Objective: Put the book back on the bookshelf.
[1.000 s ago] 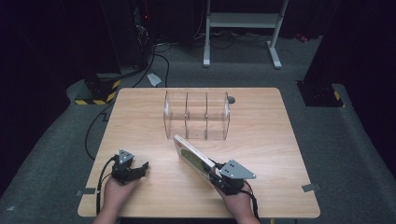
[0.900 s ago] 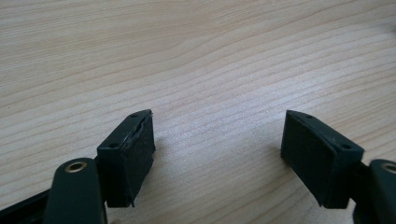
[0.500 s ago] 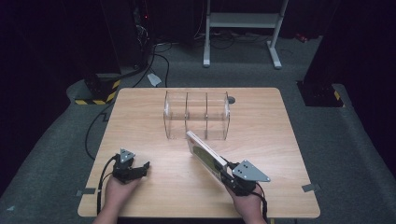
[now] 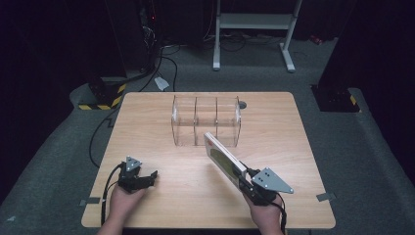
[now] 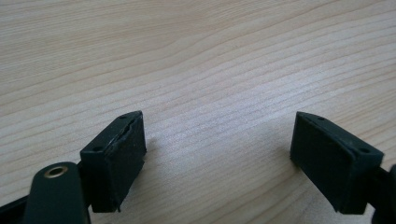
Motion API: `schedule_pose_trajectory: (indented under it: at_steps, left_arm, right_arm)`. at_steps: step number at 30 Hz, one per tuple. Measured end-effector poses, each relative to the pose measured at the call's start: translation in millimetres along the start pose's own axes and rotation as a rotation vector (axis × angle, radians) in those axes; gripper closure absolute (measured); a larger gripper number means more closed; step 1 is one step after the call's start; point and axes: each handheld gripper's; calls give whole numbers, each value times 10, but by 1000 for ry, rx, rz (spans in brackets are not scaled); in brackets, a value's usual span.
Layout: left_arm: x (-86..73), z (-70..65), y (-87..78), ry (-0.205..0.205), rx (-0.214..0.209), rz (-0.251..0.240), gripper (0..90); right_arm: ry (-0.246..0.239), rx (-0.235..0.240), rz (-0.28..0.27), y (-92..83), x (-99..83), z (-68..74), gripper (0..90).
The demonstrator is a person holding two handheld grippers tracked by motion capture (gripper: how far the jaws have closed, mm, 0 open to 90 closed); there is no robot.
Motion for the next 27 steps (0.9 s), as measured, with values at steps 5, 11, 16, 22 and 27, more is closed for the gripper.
schedule_pose_trajectory:
  at_steps: [5, 11, 16, 22, 27]
  left_arm:
    - [4, 2, 1, 6, 0, 5, 168]
    - [2, -1, 4, 3, -1, 0, 168]
    - [0, -3, -1, 6, 0, 2, 168]
    - [-6, -5, -8, 9, 1, 1, 167]
    - [-3, -5, -4, 8, -2, 2, 165]
  right_arm:
    - [11, -47, -1, -47, -27, -84, 754]
    - [32, -84, -11, -60, -20, -173, 754]
    - [28, -98, -20, -75, -6, -206, 753]
    - [37, -111, -28, -85, -9, -243, 753]
    - [44, -139, -32, -73, -11, -248, 753]
Point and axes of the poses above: each handheld gripper's, and its own axes: y roughly forward along the jaws, x roughly out of its top, z roughly to its left, and after that the axes turned 2 degrees about y, right-handed
